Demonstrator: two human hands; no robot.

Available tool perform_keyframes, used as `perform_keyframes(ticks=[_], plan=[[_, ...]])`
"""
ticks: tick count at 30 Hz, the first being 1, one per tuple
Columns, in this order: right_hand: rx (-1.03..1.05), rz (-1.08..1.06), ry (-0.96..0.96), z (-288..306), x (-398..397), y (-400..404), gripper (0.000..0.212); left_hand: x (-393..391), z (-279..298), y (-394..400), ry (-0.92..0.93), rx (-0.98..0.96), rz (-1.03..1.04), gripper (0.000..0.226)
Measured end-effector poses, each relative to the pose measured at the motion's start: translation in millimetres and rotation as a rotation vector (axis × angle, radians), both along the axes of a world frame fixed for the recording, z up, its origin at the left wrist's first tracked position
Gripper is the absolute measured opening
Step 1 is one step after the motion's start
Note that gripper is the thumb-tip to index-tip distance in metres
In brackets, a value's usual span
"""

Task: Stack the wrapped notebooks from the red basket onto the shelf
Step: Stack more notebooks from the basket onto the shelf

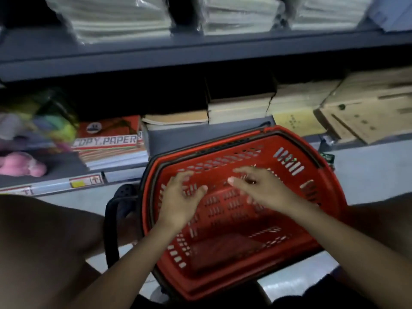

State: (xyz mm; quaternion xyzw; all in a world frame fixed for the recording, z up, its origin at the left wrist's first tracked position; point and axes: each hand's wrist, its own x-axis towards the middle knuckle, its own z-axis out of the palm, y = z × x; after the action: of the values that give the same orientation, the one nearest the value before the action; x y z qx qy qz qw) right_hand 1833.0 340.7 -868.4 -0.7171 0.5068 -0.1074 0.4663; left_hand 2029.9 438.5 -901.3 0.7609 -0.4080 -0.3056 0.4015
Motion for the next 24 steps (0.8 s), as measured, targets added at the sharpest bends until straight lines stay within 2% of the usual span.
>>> perform_keyframes(ticks=[3,8,10,12,13,16,18,22,23,24], plan=[[0.112,0.115,0.144,-19.4,-4.7,8.1,0.035,-6.1,-25.6,8.1,0.011,0.218,-0.039,0.043],[0.184,0.298,0.423,-49.6,-9.6,22.4,0.042,-19.5,-50.5,22.5,-0.023,0.690,-0.255,0.051],[0.227,0.356,0.523,-59.3,-17.5,25.6,0.043,-22.6,-55.1,26.6,-0.049,0.835,-0.375,0.038],[0.320,0.363,0.579,-64.3,-24.4,26.4,0.043,-23.4,-59.4,29.8,0.011,0.928,-0.439,0.018],[0.340,0.375,0.614,-66.6,-27.3,26.5,0.046,-23.8,-59.9,31.4,0.034,0.957,-0.466,0.015],[0.337,0.394,0.680,-73.0,-27.6,30.9,0.052,-29.8,-64.6,38.7,0.033,1.040,-0.526,0.036],[0.348,0.400,0.678,-74.9,-22.6,36.8,0.047,-35.2,-68.0,42.6,0.128,1.053,-0.463,0.038],[0.390,0.336,0.655,-66.8,-10.9,49.2,0.045,-35.7,-70.2,40.3,0.430,1.090,-0.182,0.011],[0.397,0.311,0.657,-64.6,-9.5,50.6,0.046,-33.8,-66.7,39.0,0.500,1.093,-0.123,0.009],[0.399,0.280,0.670,-62.4,-9.1,51.3,0.044,-31.5,-66.7,38.7,0.566,1.098,-0.079,0.019]])
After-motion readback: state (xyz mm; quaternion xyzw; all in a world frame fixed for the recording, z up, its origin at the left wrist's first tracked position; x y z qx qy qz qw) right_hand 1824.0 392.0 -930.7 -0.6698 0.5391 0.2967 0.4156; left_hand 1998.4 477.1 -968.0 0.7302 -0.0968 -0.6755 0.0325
